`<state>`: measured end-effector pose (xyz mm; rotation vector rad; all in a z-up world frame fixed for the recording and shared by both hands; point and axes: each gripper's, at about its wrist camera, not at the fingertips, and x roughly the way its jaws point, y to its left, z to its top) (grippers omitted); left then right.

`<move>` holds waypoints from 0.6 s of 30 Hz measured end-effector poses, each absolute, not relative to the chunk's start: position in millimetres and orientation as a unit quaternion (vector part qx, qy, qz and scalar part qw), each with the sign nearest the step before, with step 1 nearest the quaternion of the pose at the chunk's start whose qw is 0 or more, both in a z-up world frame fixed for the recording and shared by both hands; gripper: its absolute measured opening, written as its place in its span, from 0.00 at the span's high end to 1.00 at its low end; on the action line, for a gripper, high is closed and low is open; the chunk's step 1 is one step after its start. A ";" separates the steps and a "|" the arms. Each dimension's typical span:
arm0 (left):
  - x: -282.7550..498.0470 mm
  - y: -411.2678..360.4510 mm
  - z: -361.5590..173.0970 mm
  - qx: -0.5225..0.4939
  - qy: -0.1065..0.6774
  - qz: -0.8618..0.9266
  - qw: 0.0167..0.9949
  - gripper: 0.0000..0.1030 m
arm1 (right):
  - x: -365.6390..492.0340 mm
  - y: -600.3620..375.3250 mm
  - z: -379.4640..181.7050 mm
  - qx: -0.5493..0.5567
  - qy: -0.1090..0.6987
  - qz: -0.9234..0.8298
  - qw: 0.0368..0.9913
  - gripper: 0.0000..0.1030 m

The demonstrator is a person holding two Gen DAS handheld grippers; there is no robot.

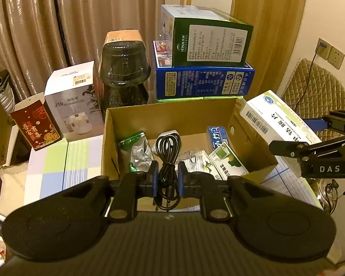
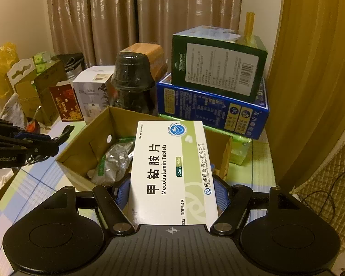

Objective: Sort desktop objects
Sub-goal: 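Lift cable and tablet box and carry both over the cardboard box, then lower both tools into the cardboard box and open them to release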

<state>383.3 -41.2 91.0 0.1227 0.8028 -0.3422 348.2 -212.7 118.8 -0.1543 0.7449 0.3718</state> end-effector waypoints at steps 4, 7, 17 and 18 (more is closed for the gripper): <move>397.9 -46.8 86.4 0.061 0.391 -0.165 0.904 0.87 | 364.0 -213.6 114.7 -0.063 0.370 0.176 0.910 0.34; 408.4 -50.1 82.3 0.061 0.395 -0.165 0.902 0.87 | 373.6 -214.1 111.7 -0.055 0.374 0.173 0.910 0.34; 435.5 -48.2 64.5 0.049 0.405 -0.159 0.899 0.87 | 400.3 -215.1 101.1 -0.041 0.384 0.162 0.908 0.34; 437.8 -48.0 62.7 0.047 0.406 -0.158 0.899 0.87 | 402.3 -215.0 100.3 -0.041 0.384 0.162 0.908 0.34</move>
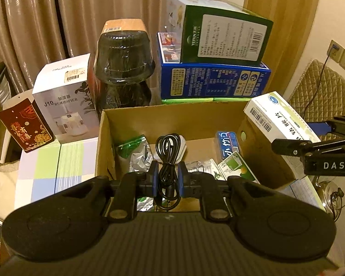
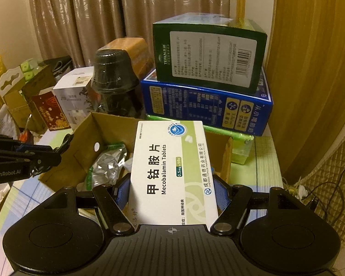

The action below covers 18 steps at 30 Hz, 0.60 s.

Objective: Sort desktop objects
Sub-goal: 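Lower both tools into the cardboard box and open them to release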

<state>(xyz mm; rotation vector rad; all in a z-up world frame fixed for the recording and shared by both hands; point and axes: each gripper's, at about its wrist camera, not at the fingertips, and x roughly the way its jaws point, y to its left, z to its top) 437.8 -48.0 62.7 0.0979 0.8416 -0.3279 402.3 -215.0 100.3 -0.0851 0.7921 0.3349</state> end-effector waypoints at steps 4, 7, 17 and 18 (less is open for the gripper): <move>448.1 -48.3 55.6 0.048 0.410 -0.157 0.897 0.87 | 412.7 -213.9 95.9 -0.043 0.386 0.160 0.907 0.34; 455.6 -49.7 51.4 0.049 0.411 -0.157 0.897 0.87 | 421.3 -215.4 91.0 -0.038 0.390 0.158 0.906 0.34; 479.6 -56.4 32.6 0.031 0.401 -0.164 0.901 0.83 | 441.9 -219.9 67.3 -0.013 0.401 0.154 0.903 0.34; 482.4 -56.1 30.7 0.021 0.398 -0.161 0.903 0.66 | 443.4 -219.2 65.3 -0.007 0.398 0.158 0.904 0.34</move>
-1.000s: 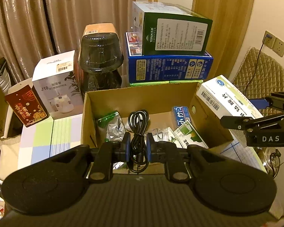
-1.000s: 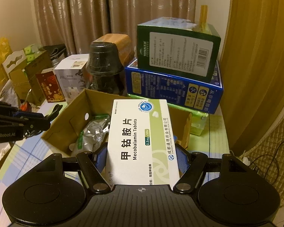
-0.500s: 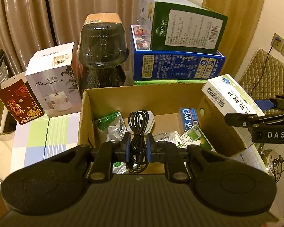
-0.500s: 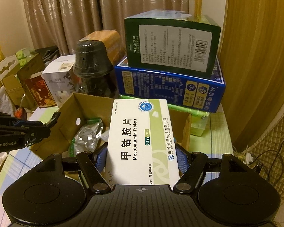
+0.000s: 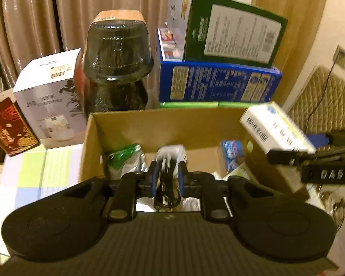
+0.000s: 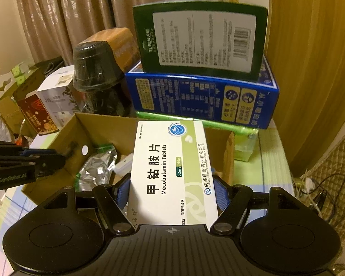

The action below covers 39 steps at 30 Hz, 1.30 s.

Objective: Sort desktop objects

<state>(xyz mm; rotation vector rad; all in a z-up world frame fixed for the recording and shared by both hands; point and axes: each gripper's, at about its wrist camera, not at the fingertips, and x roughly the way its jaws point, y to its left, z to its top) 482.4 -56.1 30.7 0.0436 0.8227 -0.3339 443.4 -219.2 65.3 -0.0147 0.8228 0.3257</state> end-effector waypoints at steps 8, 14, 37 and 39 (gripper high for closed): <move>482.7 -52.7 20.9 0.015 0.399 -0.142 0.906 0.52 | 446.7 -220.7 54.0 0.033 0.388 0.172 0.905 0.26; 479.8 -44.4 17.1 0.019 0.406 -0.129 0.905 0.49 | 442.4 -230.5 49.5 0.031 0.394 0.159 0.905 0.20; 419.8 -33.2 30.7 0.061 0.400 -0.089 0.910 0.01 | 397.8 -229.1 71.1 -0.016 0.435 0.151 0.887 0.02; 409.0 -31.4 33.1 0.067 0.397 -0.083 0.912 0.01 | 390.3 -231.0 73.6 -0.012 0.439 0.150 0.886 0.02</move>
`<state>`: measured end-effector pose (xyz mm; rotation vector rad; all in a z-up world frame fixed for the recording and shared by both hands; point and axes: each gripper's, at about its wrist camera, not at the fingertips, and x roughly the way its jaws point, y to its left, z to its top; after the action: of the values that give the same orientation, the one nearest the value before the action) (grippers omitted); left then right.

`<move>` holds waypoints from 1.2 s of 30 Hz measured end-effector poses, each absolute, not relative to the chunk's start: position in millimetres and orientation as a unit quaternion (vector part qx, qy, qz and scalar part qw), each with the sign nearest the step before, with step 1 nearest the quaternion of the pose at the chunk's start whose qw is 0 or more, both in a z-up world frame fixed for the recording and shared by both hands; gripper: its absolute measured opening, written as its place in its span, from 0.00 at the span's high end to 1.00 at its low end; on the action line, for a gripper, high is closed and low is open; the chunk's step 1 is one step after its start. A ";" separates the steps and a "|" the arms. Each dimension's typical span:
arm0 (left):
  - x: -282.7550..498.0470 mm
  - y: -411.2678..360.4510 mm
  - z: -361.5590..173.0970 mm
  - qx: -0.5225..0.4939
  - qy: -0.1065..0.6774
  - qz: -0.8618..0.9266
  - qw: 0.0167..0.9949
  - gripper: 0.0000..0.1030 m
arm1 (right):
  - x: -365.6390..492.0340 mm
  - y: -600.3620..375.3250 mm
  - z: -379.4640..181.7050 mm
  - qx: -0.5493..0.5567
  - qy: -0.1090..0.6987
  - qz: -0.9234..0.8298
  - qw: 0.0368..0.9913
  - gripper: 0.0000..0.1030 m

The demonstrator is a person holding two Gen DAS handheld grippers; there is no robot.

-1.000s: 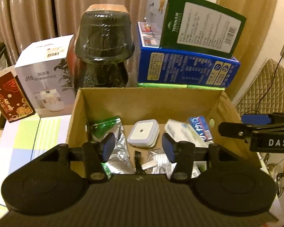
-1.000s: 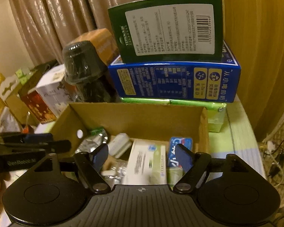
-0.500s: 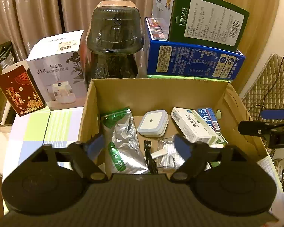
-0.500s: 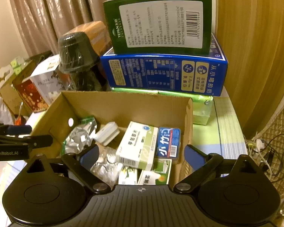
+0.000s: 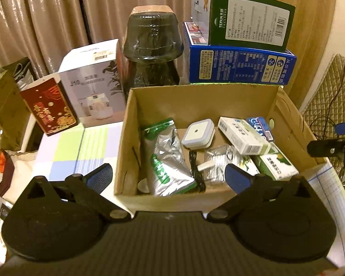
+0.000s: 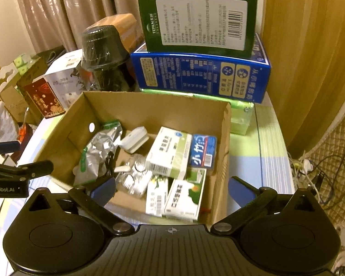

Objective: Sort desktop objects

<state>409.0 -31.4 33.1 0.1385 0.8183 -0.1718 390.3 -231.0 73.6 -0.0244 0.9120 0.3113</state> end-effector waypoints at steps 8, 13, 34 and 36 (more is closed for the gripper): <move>364.6 -23.4 53.4 0.047 0.379 -0.065 0.922 0.01 | 355.7 -232.4 90.2 -0.017 0.439 0.155 0.885 0.02; 337.9 -17.8 71.3 0.031 0.374 -0.057 0.925 0.01 | 330.1 -235.6 105.8 -0.020 0.435 0.153 0.887 0.02; 202.0 -25.7 120.6 0.031 0.342 -0.053 0.938 0.01 | 188.0 -257.9 146.8 -0.011 0.380 0.140 0.914 0.02; 187.5 -27.4 121.0 0.030 0.338 -0.047 0.939 0.01 | 172.3 -262.4 150.5 -0.003 0.370 0.138 0.919 0.02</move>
<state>187.5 -27.4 121.0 0.0612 0.6903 -0.0957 172.3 -262.4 150.5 -0.0055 0.7610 0.2847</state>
